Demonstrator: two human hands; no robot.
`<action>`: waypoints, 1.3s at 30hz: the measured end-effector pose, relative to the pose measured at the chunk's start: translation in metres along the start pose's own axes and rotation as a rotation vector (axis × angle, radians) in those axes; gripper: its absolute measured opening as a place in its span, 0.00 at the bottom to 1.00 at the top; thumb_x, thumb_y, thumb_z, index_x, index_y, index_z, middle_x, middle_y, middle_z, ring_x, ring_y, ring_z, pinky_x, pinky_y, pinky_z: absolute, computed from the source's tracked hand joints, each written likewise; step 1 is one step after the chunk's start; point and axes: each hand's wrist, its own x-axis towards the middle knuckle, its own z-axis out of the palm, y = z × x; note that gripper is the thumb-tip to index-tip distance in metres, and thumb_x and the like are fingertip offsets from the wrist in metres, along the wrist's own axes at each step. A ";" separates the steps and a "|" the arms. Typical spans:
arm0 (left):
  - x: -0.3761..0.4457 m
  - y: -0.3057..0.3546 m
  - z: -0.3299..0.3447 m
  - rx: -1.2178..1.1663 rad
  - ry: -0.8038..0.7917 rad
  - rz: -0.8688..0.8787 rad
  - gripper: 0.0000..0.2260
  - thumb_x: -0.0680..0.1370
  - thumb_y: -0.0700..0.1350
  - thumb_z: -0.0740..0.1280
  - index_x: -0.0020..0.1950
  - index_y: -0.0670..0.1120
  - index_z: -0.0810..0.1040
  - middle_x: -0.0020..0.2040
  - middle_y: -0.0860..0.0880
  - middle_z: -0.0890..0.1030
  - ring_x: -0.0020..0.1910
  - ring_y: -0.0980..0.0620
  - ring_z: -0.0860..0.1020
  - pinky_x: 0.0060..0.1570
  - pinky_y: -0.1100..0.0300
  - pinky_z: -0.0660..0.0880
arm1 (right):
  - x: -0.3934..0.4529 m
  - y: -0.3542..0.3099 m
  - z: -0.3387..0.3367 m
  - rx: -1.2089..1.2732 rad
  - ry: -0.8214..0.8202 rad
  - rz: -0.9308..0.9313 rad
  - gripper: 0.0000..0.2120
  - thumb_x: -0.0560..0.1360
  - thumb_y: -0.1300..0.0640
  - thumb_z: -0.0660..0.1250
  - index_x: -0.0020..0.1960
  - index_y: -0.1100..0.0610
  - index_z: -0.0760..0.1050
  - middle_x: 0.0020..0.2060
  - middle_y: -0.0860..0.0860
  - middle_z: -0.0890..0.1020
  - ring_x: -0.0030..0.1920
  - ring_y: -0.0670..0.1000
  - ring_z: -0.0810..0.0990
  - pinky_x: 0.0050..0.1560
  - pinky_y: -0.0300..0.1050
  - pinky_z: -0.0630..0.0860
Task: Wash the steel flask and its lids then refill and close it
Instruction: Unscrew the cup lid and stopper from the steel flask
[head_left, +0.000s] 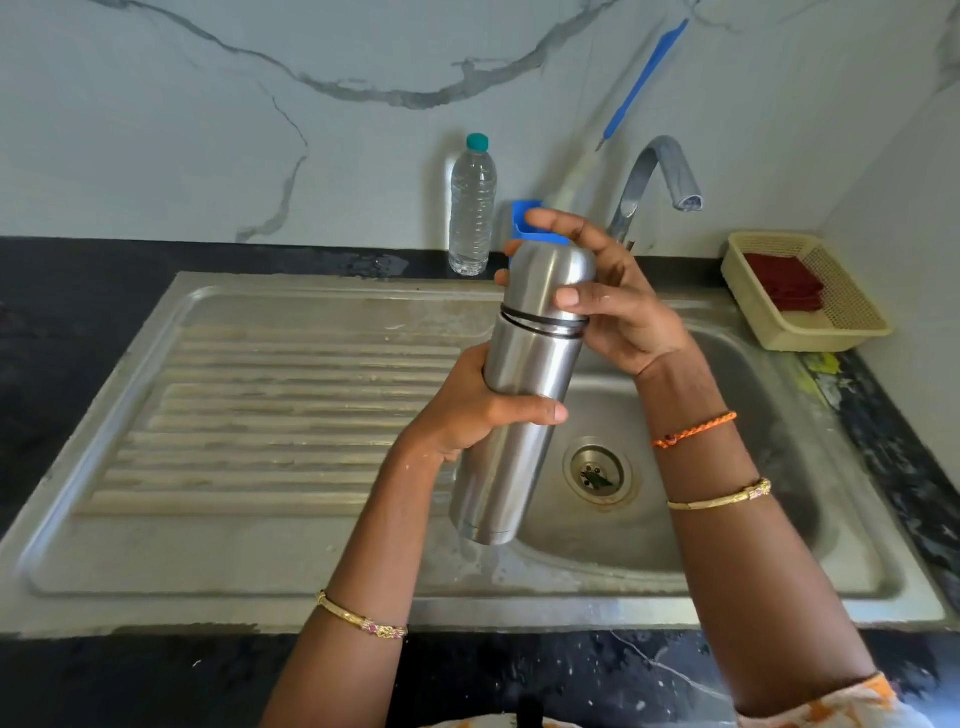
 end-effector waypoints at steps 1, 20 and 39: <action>0.001 0.000 -0.002 0.005 -0.009 0.000 0.22 0.57 0.48 0.77 0.48 0.45 0.78 0.40 0.52 0.82 0.41 0.54 0.81 0.40 0.62 0.76 | 0.000 0.001 0.001 -0.004 0.009 -0.019 0.39 0.59 0.63 0.77 0.66 0.62 0.65 0.55 0.59 0.78 0.56 0.62 0.78 0.56 0.54 0.75; -0.003 0.000 -0.002 0.064 -0.119 -0.027 0.25 0.59 0.45 0.77 0.50 0.34 0.77 0.46 0.32 0.80 0.43 0.43 0.80 0.47 0.46 0.78 | 0.008 -0.009 -0.004 0.398 -0.142 -0.033 0.29 0.60 0.58 0.76 0.58 0.65 0.74 0.52 0.61 0.79 0.57 0.60 0.78 0.60 0.52 0.74; -0.032 0.001 -0.028 0.070 0.423 0.013 0.22 0.57 0.38 0.78 0.49 0.45 0.79 0.39 0.54 0.84 0.40 0.56 0.83 0.38 0.64 0.77 | -0.011 0.059 -0.003 0.471 0.431 0.202 0.21 0.61 0.59 0.78 0.52 0.62 0.77 0.46 0.57 0.83 0.53 0.56 0.81 0.58 0.52 0.77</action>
